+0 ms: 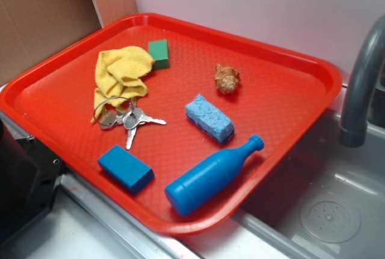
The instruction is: Grab the yellow cloth.
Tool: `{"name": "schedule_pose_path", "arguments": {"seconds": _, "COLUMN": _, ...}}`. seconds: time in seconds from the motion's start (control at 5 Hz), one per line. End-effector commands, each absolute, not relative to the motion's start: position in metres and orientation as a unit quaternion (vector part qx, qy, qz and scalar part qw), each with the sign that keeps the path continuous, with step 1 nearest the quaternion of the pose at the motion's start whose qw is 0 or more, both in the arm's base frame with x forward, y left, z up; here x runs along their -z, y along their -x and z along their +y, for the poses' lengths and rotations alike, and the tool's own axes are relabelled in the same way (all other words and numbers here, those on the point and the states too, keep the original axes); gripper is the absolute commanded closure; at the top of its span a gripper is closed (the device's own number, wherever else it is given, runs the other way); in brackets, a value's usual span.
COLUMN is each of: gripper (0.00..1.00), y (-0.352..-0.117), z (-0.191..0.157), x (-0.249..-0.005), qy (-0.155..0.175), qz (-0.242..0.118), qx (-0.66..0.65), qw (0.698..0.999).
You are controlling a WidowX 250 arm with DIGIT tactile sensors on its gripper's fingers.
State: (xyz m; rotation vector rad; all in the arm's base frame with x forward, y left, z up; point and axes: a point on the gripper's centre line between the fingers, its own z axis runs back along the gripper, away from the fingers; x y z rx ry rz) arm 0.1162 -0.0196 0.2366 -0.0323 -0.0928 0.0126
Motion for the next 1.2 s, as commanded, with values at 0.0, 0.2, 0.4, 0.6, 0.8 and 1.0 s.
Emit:
{"name": "schedule_pose_path", "arguments": {"seconds": 0.0, "gripper": 0.0, "y": -0.116, "z": -0.02, "x": -0.237, "qy": 0.016, "qz": -0.046, "qx": -0.006, "qw": 0.999}}
{"name": "schedule_pose_path", "arguments": {"seconds": 0.2, "gripper": 0.0, "y": -0.166, "z": 0.017, "x": -0.187, "qy": 0.009, "qz": -0.056, "qx": -0.031, "qw": 0.998}}
{"name": "schedule_pose_path", "arguments": {"seconds": 0.4, "gripper": 0.0, "y": -0.195, "z": 0.057, "x": -0.153, "qy": 0.016, "qz": -0.081, "qx": -0.123, "qw": 0.989}}
{"name": "schedule_pose_path", "arguments": {"seconds": 0.6, "gripper": 0.0, "y": -0.209, "z": 0.08, "x": -0.129, "qy": 0.013, "qz": -0.117, "qx": -0.215, "qw": 0.97}}
{"name": "schedule_pose_path", "arguments": {"seconds": 0.8, "gripper": 0.0, "y": -0.213, "z": 0.083, "x": -0.094, "qy": 0.031, "qz": -0.101, "qx": -0.254, "qw": 0.961}}
{"name": "schedule_pose_path", "arguments": {"seconds": 1.0, "gripper": 0.0, "y": -0.207, "z": 0.071, "x": -0.057, "qy": -0.014, "qz": -0.062, "qx": -0.248, "qw": 0.967}}
